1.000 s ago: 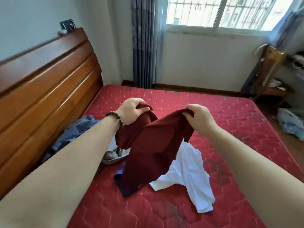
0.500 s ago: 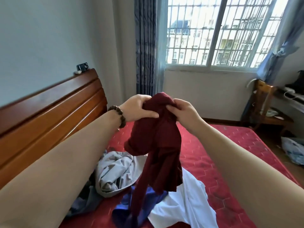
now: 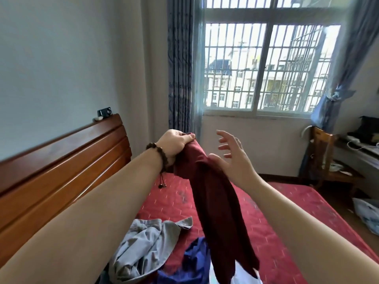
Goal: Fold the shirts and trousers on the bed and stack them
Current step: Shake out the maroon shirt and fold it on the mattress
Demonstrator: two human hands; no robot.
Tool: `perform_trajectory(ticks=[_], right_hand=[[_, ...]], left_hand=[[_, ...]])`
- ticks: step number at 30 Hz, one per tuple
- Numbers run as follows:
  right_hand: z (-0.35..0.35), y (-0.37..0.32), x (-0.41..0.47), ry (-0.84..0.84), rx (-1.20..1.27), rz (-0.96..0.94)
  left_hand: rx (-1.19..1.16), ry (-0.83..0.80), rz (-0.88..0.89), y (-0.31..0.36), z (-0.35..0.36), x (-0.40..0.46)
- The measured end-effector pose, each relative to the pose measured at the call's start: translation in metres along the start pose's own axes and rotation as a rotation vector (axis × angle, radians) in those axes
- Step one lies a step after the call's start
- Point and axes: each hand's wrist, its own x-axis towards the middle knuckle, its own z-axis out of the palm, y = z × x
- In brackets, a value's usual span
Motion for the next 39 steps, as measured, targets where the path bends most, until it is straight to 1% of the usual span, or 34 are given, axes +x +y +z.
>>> perform_trajectory(ticks=[1,3,4,5,6,8,9,11,13,15,17,18,20,22,25,27,30,34,37,39], right_hand=[[-0.001,-0.006,-0.004,-0.071,-0.009,-0.101],[-0.001,-0.011,-0.007,-0.196,-0.113,-0.252],[0.000,-0.012,-0.007,-0.195,-0.151,-0.299],[0.002,-0.011,-0.005,-0.139,-0.155,-0.317],[0.004,-0.012,-0.002,-0.049,-0.131,-0.316],[0.006,-0.014,0.008,0.145,-0.063,-0.253],[0.006,-0.015,0.013,0.216,-0.023,-0.172],[0.008,-0.015,0.026,0.261,0.087,0.060],[0.012,-0.017,0.033,0.233,0.264,0.242],[0.015,-0.021,0.035,0.186,0.466,0.341],[0.016,-0.024,0.036,0.137,0.560,0.362],[0.016,-0.024,0.036,0.129,0.561,0.356],[0.012,-0.022,0.038,0.150,0.549,0.345],[0.004,-0.020,0.040,0.174,0.536,0.343],[-0.013,-0.014,0.042,0.151,0.430,0.332],[-0.023,-0.011,0.042,0.146,0.369,0.336],[-0.036,-0.008,0.043,0.125,0.306,0.350],[-0.054,-0.004,0.043,-0.001,0.285,0.388],[-0.069,-0.002,0.042,-0.066,0.305,0.368],[-0.076,-0.004,0.042,-0.057,0.310,0.341]], left_hand=[[0.002,0.013,-0.017,0.003,0.005,0.001],[-0.046,0.025,-0.055,0.007,0.013,0.004],[-0.087,0.018,-0.080,0.009,0.017,0.004],[-0.131,0.001,-0.105,0.012,0.019,0.004],[-0.177,-0.034,-0.131,0.014,0.020,0.003],[-0.267,-0.166,-0.208,0.017,0.018,0.001],[-0.288,-0.251,-0.230,0.017,0.016,0.000],[-0.294,-0.387,-0.190,0.013,0.011,-0.001],[-0.316,-0.432,-0.118,0.005,0.008,-0.003],[-0.239,-0.371,-0.016,-0.003,0.010,-0.004],[-0.098,-0.224,0.081,-0.007,0.011,-0.004],[-0.055,-0.158,0.101,-0.008,0.010,-0.003],[0.030,-0.079,0.123,-0.007,0.002,0.000],[0.179,-0.039,0.141,-0.007,-0.009,0.004],[0.395,0.006,0.217,-0.012,-0.028,0.010],[0.390,0.003,0.220,-0.017,-0.035,0.012],[0.214,-0.032,0.154,-0.023,-0.041,0.014],[0.165,-0.074,0.155,-0.021,-0.044,0.012],[0.138,-0.203,0.157,-0.013,-0.051,0.009],[0.150,-0.293,0.135,-0.007,-0.058,0.008]])
